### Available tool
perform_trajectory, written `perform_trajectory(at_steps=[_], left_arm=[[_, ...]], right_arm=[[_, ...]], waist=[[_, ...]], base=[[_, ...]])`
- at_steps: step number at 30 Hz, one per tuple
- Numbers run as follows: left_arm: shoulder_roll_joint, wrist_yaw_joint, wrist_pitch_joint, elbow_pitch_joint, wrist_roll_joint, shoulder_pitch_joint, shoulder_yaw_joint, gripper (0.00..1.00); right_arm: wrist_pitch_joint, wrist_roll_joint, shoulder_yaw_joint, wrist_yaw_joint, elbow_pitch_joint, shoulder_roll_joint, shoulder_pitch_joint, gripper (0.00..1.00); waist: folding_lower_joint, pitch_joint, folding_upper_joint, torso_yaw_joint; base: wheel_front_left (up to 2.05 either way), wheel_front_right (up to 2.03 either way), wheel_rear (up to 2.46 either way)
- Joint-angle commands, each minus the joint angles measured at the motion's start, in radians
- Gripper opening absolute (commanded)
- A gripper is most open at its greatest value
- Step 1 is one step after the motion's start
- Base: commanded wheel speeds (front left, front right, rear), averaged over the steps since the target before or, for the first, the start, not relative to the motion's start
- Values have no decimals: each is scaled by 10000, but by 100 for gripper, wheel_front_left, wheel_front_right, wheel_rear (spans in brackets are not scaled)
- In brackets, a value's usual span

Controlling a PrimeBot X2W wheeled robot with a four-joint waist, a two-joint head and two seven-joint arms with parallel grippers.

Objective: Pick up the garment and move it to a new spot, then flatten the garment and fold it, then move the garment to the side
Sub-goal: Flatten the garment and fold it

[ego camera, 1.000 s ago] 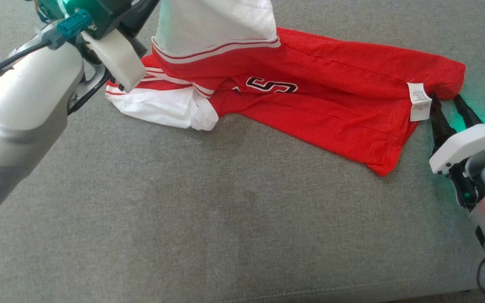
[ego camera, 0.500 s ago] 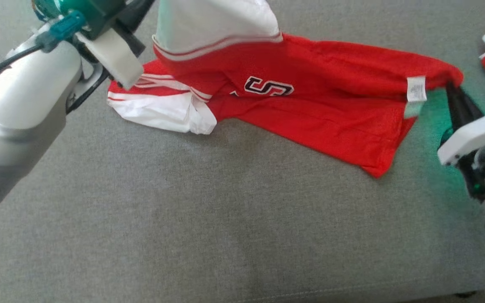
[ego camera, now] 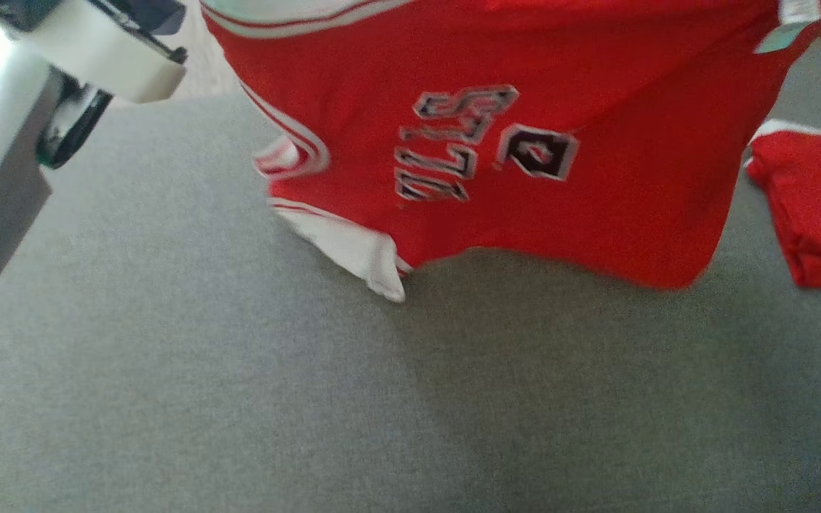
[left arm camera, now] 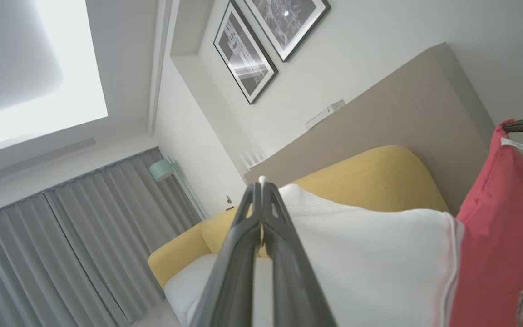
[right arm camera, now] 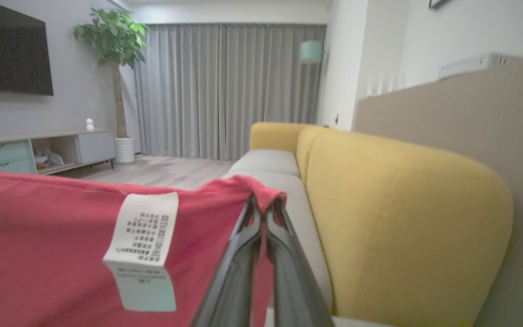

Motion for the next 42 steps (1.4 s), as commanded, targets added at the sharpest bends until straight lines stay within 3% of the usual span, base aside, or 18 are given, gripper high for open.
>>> perform_trajectory(at_steps=[1, 6, 11, 19, 24, 27, 31, 37, 42], left_arm=[[520, -47, -35, -290, -18, -316, 730, 0], [808, -155, -36, -917, -177, -248, 1539, 0], [812, -189, -37, -997, -222, -480, 1836, 0], [-75, -569, 204, 610, 26, -1569, 1260, 0], [-996, -611, 56, 2071, 590, -2838, 1066, 0], [-1466, -300, -19, 2689, 1150, -3964, 1315, 0], [-1916, 47, -33, 2347, 1850, -4979, 2162, 0], [-1928, -393, -35, 1430, 2268, -4530, 3036, 0], [-1527, -757, -36, 582, 2156, -2713, 3273, 0]], right_arm=[[16, 94, -153, 67, -418, -433, -257, 0], [294, -101, -688, 67, -1428, -1001, -433, 0], [858, -466, -1137, 67, -1888, -1004, -699, 0], [1951, -1127, -1304, 67, -971, -280, -1610, 0], [1723, -1359, -1295, 67, 90, 240, -2641, 0], [1241, -1794, -1144, 67, 394, 373, -3700, 0], [289, -2685, -1136, 67, 806, 311, -5089, 0], [-161, -3351, -1012, 67, 1102, 197, -5654, 0], [-237, -3040, -842, 67, 1143, -1, -4774, 0]], waist=[[1, -618, 0, 145], [1, -1102, 0, 289], [1, -1153, 0, 444], [1, 13, 0, 996], [1, 1294, 0, 1257], [1, 2063, 0, 1275], [1, 2808, 0, 1271], [1, 3570, 0, 1374], [1, 4177, 0, 1516]], base=[[0, 0, 0], [0, 0, 0], [0, 0, 0], [0, 0, 0], [0, 0, 0], [0, 0, 0], [0, 0, 0], [0, 0, 0], [0, 0, 0]])
